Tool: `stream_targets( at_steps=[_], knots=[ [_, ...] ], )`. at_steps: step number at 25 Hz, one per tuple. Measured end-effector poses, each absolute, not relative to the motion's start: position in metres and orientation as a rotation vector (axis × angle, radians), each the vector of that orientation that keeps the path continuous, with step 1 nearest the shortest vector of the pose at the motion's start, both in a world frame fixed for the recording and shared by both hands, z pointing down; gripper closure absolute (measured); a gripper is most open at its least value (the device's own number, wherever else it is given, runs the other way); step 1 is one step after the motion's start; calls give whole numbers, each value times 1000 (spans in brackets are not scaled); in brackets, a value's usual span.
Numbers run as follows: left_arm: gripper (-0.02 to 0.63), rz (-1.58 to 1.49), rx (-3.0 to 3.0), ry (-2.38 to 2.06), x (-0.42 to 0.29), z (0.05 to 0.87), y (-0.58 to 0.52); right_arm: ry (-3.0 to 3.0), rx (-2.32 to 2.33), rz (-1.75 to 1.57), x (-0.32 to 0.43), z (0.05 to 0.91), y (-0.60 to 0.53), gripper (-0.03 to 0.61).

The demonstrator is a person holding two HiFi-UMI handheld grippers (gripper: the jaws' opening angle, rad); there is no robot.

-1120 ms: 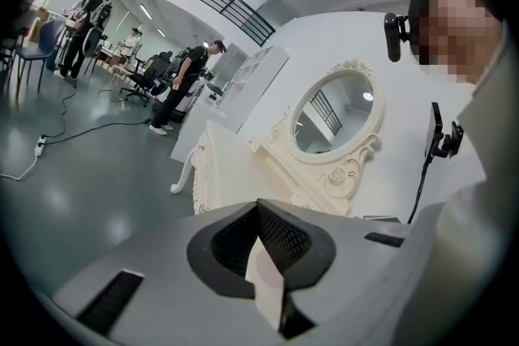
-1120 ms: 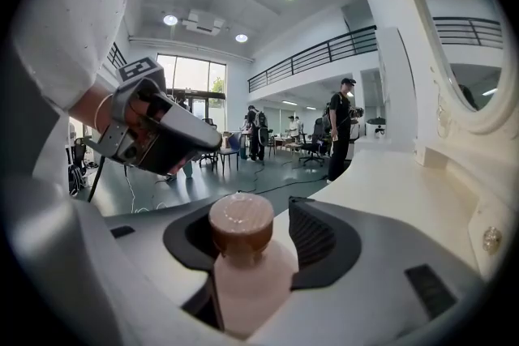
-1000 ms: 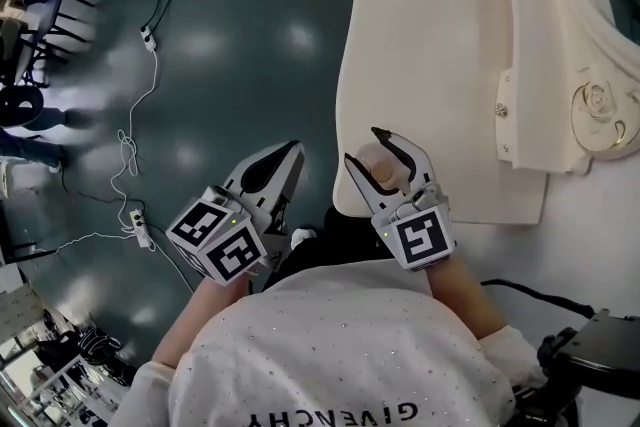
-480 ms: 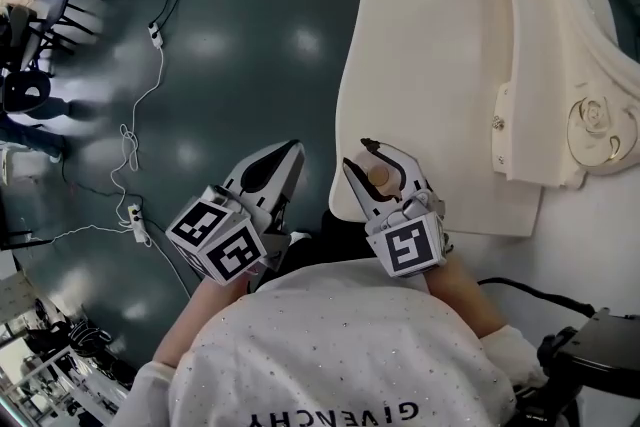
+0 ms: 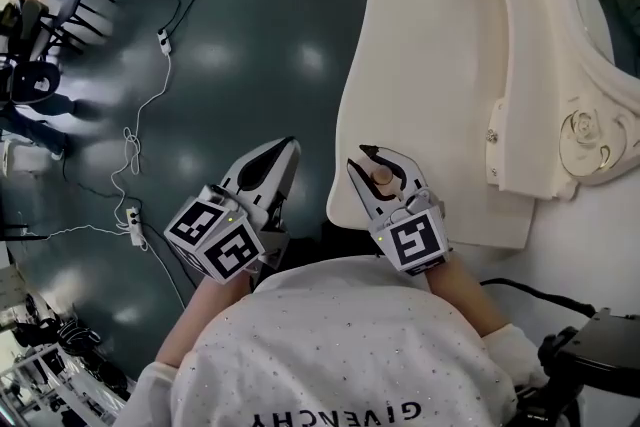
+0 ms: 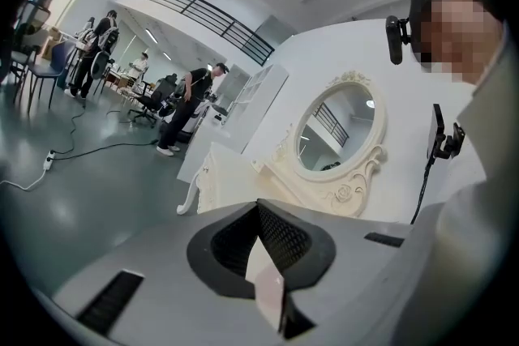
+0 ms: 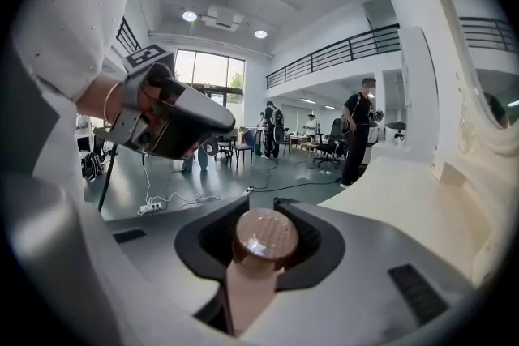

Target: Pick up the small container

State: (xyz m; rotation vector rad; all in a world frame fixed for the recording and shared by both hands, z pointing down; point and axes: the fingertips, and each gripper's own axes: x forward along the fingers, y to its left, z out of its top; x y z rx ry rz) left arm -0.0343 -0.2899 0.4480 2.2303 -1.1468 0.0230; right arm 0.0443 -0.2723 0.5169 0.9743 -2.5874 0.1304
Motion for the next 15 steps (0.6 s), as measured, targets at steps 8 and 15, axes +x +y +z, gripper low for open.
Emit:
stream_targets(
  at_steps=[8, 15],
  knots=[
    [614, -29, 2287, -1139, -26, 430, -293, -2595, 1064, 262, 54, 495, -296, 489],
    [614, -92, 2365, -1110, -5, 402, -305, -2617, 1185, 289, 83, 446, -326, 491]
  ],
)
